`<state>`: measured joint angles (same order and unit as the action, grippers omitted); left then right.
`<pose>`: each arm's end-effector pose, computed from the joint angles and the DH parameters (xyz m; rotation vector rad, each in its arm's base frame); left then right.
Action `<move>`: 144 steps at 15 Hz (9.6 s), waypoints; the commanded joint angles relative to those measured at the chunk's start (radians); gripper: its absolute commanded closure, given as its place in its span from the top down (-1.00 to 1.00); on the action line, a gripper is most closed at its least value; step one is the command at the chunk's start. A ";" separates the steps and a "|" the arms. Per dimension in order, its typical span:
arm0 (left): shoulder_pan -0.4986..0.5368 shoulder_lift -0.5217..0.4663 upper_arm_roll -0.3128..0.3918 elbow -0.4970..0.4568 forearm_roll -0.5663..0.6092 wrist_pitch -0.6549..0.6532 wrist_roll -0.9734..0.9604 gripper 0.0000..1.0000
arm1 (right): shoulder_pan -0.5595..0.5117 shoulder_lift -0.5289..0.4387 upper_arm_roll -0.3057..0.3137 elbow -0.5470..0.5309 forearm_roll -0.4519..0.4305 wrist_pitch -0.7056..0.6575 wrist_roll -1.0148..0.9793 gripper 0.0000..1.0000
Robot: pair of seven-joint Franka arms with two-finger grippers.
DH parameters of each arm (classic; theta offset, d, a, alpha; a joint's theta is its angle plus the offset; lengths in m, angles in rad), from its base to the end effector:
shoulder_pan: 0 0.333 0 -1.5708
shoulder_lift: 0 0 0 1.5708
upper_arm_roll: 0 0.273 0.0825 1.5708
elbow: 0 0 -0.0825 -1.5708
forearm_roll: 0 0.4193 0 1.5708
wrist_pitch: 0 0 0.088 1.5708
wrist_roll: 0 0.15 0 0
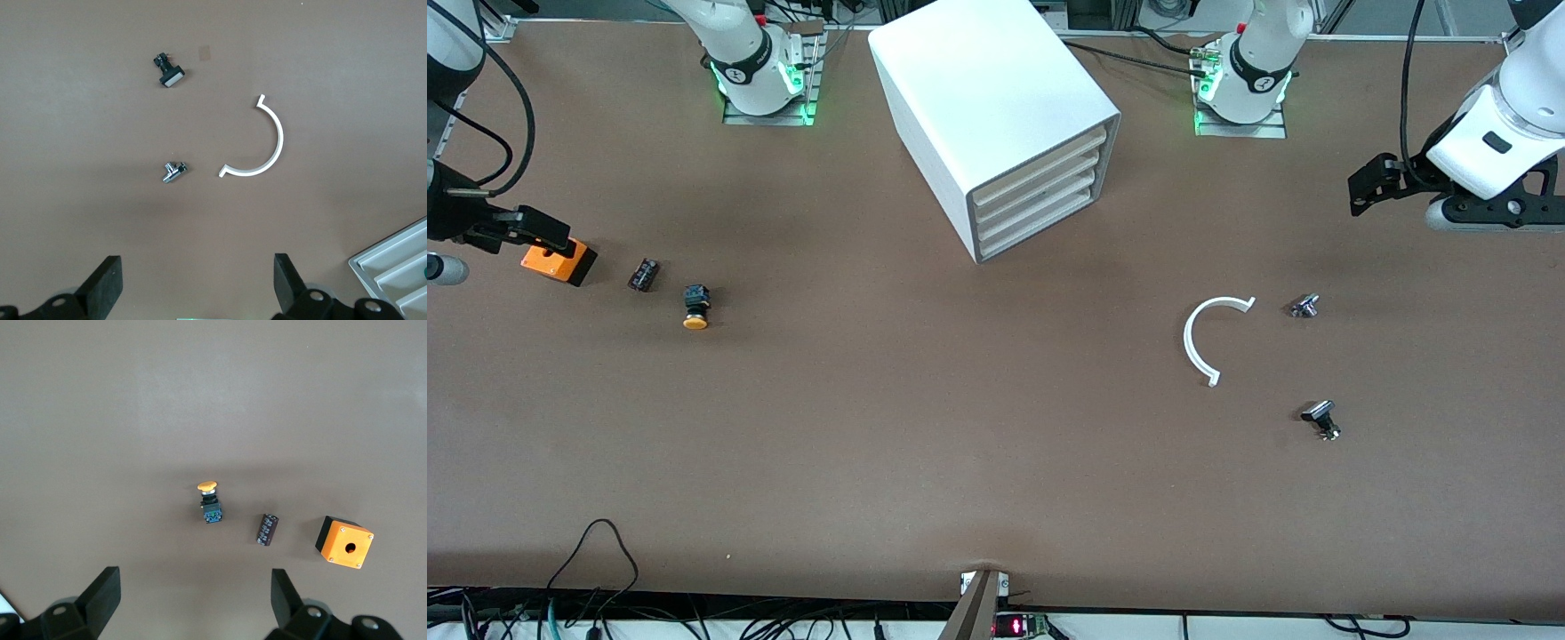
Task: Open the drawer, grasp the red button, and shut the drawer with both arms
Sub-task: 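Reach the left gripper to the drawer handle and grasp it, then pull the drawer open with the left gripper while the right gripper advances, then withdraw the left gripper while the right gripper reaches over the open drawer, then lower the right gripper onto the red button and close it, then lift the red button out of the drawer with the right gripper, then carry the red button toward the yellow button while the left gripper pushes the drawer shut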
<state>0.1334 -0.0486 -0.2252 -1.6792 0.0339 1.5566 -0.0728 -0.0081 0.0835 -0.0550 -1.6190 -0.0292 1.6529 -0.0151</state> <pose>0.5674 -0.0489 0.5103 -3.0887 0.0295 0.1102 0.6105 -0.0420 0.4709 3.1082 -0.0696 -0.0789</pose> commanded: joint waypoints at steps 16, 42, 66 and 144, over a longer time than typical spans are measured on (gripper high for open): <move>0.009 0.377 -0.036 -0.111 -0.452 -0.064 0.080 1.00 | -0.001 -0.010 -0.019 0.027 0.014 0.002 -0.017 1.00; -0.117 0.461 -0.085 -0.363 -0.747 0.445 0.145 -1.00 | 0.279 0.220 0.011 0.084 0.107 0.088 -0.065 1.00; 0.095 0.009 -0.051 -0.027 0.004 0.013 -0.033 1.00 | 0.844 0.496 0.015 0.381 0.114 0.367 -0.544 1.00; -0.198 0.365 -0.144 -0.430 -0.164 0.846 -0.754 1.00 | 0.402 0.254 -0.138 -0.461 0.003 0.660 0.150 -0.32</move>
<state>-0.0526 0.3570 -0.3721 -2.0486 -0.1338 2.3822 -0.7814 0.4457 0.3749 -0.2150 -1.9823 -0.0244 2.2464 0.1437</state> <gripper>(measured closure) 0.000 0.564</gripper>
